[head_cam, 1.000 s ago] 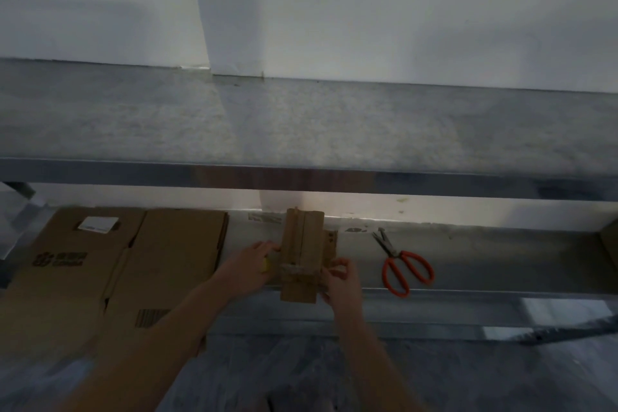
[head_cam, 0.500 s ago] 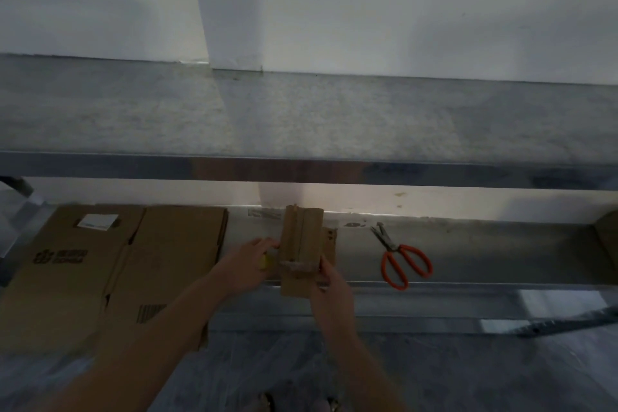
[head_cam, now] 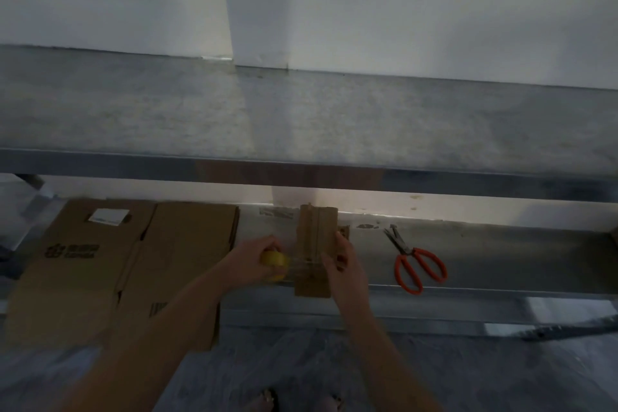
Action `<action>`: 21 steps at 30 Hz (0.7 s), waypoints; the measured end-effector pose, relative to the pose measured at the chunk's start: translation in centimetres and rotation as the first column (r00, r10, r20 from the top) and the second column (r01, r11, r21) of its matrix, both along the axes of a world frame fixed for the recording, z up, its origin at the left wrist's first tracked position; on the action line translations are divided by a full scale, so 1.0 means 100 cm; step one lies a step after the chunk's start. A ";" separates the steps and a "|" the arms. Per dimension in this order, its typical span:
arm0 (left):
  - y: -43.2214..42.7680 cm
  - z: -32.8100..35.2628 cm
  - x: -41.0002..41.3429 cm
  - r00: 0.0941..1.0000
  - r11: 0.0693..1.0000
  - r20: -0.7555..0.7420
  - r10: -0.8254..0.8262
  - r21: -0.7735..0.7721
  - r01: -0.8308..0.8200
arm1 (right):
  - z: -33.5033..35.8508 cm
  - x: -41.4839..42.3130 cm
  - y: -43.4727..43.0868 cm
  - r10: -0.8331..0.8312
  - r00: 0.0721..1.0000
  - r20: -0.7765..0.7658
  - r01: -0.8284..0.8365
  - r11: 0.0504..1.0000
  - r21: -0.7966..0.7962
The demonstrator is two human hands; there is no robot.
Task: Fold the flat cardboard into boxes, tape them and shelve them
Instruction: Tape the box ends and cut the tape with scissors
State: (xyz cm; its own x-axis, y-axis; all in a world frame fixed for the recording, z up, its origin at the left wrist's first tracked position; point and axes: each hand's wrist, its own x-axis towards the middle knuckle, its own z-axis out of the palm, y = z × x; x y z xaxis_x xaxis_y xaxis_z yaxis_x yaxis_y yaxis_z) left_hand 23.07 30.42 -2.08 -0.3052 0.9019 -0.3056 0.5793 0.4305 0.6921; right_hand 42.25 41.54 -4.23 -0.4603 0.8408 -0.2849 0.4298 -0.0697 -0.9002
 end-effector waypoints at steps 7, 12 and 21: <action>-0.011 -0.009 -0.015 0.986 0.997 0.161 0.039 -0.072 -0.028 | -0.010 -0.002 -0.002 -0.008 1.000 0.021 0.008 1.000 0.005; -0.002 -0.006 -0.008 0.966 0.999 -0.253 -0.050 0.002 0.053 | -0.013 -0.001 0.001 0.019 0.999 0.030 -0.019 1.000 0.005; -0.016 -0.005 0.006 0.970 0.994 -0.240 0.050 0.107 -0.025 | -0.011 0.005 0.016 0.138 0.986 0.091 -0.142 0.989 0.037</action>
State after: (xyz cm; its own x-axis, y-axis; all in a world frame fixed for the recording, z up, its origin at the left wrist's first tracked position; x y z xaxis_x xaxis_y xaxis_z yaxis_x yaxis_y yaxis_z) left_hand 23.70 28.86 -2.58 -0.3928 0.9111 -0.1250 0.7195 0.3892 0.5752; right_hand 42.72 43.11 -5.28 -0.5494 0.7819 -0.2945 0.5102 0.0348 -0.8593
